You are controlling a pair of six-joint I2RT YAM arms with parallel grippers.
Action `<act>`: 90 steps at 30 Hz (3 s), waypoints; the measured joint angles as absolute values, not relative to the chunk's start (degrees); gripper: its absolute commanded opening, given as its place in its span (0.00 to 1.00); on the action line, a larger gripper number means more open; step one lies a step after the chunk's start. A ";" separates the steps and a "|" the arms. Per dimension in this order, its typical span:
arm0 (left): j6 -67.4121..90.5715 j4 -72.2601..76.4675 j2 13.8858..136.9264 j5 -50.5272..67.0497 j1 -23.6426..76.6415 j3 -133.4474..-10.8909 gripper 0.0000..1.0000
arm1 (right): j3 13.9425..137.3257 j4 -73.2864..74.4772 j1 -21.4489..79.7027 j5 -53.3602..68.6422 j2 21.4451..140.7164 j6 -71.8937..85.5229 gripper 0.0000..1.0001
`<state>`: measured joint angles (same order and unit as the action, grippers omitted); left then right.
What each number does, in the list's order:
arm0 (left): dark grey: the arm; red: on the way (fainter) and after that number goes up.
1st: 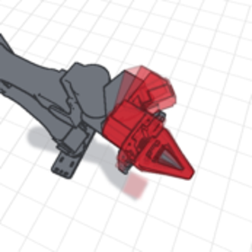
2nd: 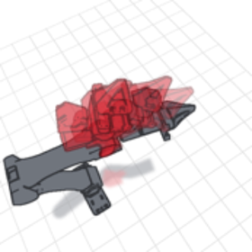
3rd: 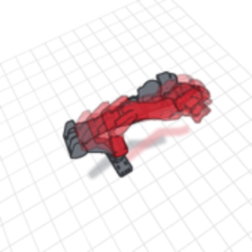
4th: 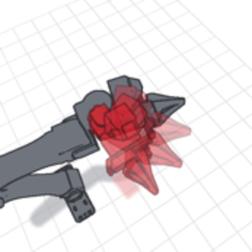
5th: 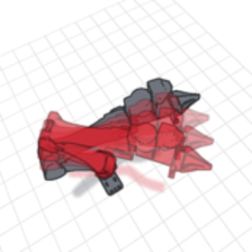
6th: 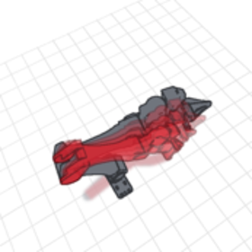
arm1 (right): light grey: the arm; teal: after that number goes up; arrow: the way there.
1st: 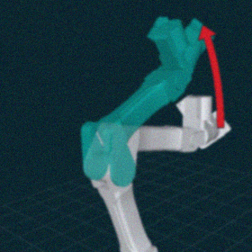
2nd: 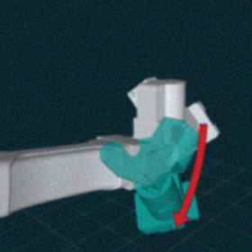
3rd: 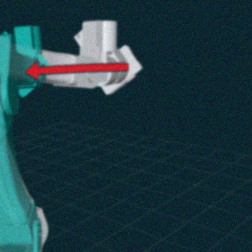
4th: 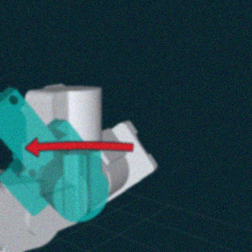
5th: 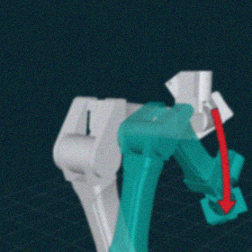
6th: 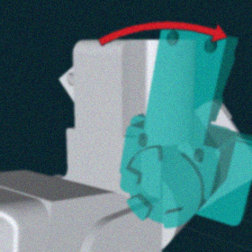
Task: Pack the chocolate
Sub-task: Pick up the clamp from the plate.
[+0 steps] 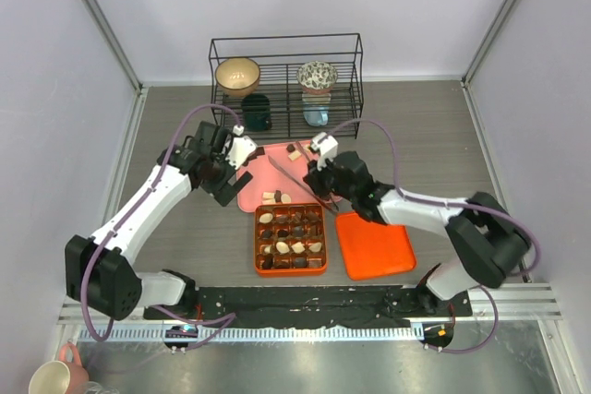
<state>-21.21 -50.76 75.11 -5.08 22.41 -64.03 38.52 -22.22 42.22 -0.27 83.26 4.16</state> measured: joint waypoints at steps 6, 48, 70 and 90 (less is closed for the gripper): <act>-21.02 -49.45 72.75 -2.17 18.33 -60.55 1.00 | 52.29 -20.03 41.08 8.64 95.98 3.14 0.22; -17.02 -51.11 54.39 3.29 13.47 -56.21 1.00 | 63.44 8.64 40.77 9.15 97.65 -2.83 1.00; -18.41 -54.72 52.60 2.61 13.47 -57.95 1.00 | 67.05 3.29 45.06 4.32 97.43 1.78 0.74; -18.39 -55.02 51.99 2.13 13.47 -57.95 1.00 | 69.67 10.48 45.12 -2.20 106.41 0.05 0.50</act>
<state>-18.39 -55.02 51.99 2.13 13.47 -57.95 69.67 10.48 45.12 -2.20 106.41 0.05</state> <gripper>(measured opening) 0.996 0.553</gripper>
